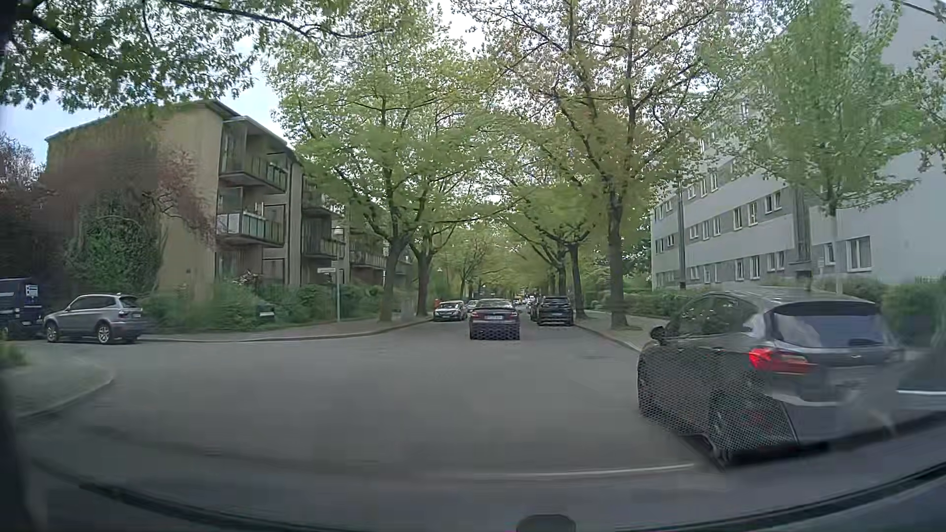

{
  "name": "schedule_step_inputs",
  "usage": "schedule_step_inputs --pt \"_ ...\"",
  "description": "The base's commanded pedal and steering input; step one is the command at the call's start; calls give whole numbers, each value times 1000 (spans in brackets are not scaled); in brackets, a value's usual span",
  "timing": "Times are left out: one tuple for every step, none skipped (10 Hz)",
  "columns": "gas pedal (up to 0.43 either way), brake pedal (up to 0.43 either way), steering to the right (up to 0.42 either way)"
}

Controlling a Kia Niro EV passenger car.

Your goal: Follow the waypoints while adhering to traffic rules and regulations

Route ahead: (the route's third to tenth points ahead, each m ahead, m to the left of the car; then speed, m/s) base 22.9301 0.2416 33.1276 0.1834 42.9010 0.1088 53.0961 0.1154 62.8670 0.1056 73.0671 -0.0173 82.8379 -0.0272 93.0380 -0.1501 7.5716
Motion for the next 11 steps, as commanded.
schedule_step_inputs --pt "98 24 2" --pt "110 24 1" --pt "110 24 1" --pt "118 24 1" --pt "130 24 1" --pt "138 24 0" --pt "169 24 0" --pt "169 24 0" --pt "177 24 0" --pt "177 24 0" --pt "177 24 0"
